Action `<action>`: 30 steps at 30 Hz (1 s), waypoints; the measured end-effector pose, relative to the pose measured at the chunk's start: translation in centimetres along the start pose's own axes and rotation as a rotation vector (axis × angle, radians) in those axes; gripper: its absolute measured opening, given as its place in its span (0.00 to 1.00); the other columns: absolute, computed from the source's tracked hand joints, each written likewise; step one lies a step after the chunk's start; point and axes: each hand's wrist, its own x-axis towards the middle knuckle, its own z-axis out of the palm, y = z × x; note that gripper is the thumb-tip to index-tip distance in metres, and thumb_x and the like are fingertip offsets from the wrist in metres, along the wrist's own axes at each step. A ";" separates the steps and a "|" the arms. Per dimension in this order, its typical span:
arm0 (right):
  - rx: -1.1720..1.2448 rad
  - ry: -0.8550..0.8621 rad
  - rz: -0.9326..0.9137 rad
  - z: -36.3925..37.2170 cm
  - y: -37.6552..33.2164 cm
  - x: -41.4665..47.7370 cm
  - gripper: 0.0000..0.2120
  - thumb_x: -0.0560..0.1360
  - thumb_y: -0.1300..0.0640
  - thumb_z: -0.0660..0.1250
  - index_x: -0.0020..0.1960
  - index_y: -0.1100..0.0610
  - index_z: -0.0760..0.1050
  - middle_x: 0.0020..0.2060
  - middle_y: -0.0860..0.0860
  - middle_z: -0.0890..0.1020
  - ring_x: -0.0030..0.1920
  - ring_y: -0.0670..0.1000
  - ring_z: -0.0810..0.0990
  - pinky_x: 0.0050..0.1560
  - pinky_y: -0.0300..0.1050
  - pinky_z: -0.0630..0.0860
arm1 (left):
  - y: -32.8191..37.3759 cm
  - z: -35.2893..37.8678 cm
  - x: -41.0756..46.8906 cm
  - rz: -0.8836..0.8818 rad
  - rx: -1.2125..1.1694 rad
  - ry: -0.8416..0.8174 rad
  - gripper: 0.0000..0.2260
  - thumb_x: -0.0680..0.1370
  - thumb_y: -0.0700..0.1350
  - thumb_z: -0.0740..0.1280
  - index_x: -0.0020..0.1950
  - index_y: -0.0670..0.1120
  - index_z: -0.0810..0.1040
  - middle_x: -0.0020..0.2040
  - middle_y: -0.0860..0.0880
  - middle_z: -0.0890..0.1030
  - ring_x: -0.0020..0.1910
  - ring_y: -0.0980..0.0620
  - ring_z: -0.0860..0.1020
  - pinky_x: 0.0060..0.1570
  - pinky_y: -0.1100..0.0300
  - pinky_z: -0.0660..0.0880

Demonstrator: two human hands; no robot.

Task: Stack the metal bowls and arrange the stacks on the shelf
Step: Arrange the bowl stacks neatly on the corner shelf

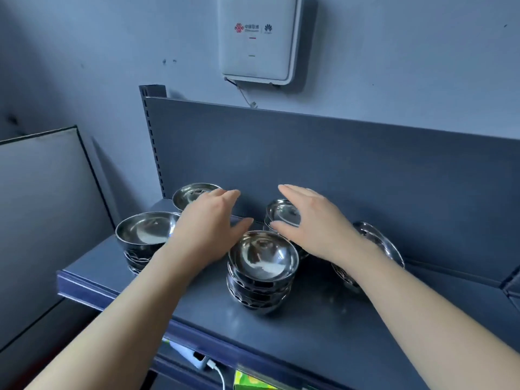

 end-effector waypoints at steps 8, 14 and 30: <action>0.022 -0.173 0.012 3.6 -3.4 7.3 0.28 0.76 0.46 0.68 0.68 0.62 0.67 0.67 0.54 0.73 0.61 0.54 0.74 0.62 0.53 0.71 | -9.1 -1.0 3.7 -0.151 0.072 -0.182 0.21 0.72 0.60 0.67 0.56 0.47 0.72 0.49 0.49 0.74 0.51 0.46 0.75 0.44 0.55 0.71; 0.024 -0.274 0.108 6.2 -5.3 12.0 0.31 0.72 0.46 0.72 0.67 0.61 0.69 0.64 0.55 0.76 0.63 0.55 0.74 0.60 0.53 0.73 | -13.9 -0.2 8.0 -0.181 0.024 -0.405 0.38 0.67 0.64 0.72 0.67 0.43 0.66 0.62 0.46 0.74 0.61 0.46 0.72 0.55 0.54 0.70; 0.249 -0.297 0.250 9.6 -4.1 14.7 0.25 0.64 0.54 0.80 0.59 0.53 0.78 0.53 0.45 0.83 0.56 0.46 0.79 0.54 0.37 0.76 | -17.6 3.8 11.2 -0.023 -0.181 -0.563 0.38 0.52 0.71 0.71 0.54 0.49 0.72 0.49 0.53 0.78 0.46 0.53 0.77 0.47 0.54 0.76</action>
